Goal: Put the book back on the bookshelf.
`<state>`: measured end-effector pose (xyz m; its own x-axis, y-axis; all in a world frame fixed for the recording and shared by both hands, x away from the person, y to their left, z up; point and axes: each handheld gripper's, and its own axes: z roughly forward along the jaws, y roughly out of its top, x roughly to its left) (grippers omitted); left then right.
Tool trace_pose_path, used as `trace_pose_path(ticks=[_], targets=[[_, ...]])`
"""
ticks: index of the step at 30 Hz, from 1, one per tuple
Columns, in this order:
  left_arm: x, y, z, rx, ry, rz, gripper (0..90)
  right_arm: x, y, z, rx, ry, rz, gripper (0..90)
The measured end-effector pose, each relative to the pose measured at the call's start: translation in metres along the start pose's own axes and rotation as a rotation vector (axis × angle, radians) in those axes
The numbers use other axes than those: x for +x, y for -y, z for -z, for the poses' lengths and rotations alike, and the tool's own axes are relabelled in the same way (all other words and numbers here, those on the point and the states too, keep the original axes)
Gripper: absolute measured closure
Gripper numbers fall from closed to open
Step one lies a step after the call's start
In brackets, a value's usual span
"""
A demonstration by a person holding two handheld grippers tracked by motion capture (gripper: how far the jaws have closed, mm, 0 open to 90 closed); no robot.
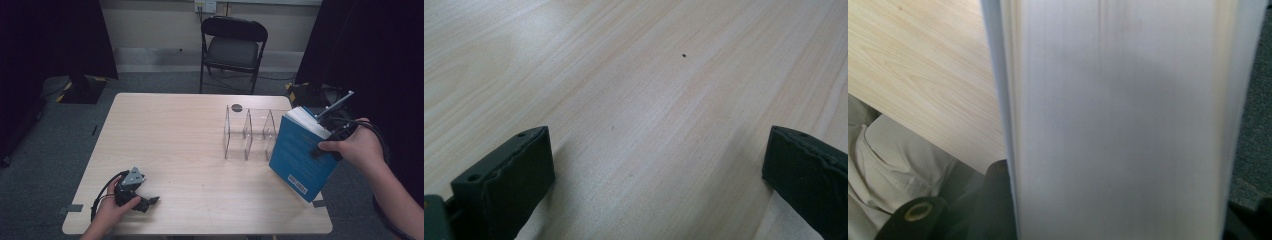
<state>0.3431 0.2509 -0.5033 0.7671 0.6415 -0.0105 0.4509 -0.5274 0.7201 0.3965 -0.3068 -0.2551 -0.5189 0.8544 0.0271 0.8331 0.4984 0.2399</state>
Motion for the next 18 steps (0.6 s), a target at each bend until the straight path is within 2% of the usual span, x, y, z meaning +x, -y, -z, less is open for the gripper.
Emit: trace_pose_path(ticks=[5, 7, 10, 18], targets=[[0.000, 0.000, 0.000, 0.000, 0.000, 0.000, 0.0, -0.004, -0.001, 0.000, -0.002, 0.016, -0.034, 61.8], [0.000, 0.000, 0.000, 0.000, 0.000, 0.000, 0.0, -0.005, -0.002, -0.001, 0.003, 0.022, -0.024, 61.8], [0.000, 0.000, 0.000, 0.000, 0.000, -0.001, 0.0, -0.006, -0.002, -0.002, 0.019, 0.025, -0.045, 61.8], [0.000, 0.000, 0.000, 0.000, 0.000, -0.001, 0.0, -0.012, -0.002, -0.002, 0.008, 0.029, -0.084, 61.8]])
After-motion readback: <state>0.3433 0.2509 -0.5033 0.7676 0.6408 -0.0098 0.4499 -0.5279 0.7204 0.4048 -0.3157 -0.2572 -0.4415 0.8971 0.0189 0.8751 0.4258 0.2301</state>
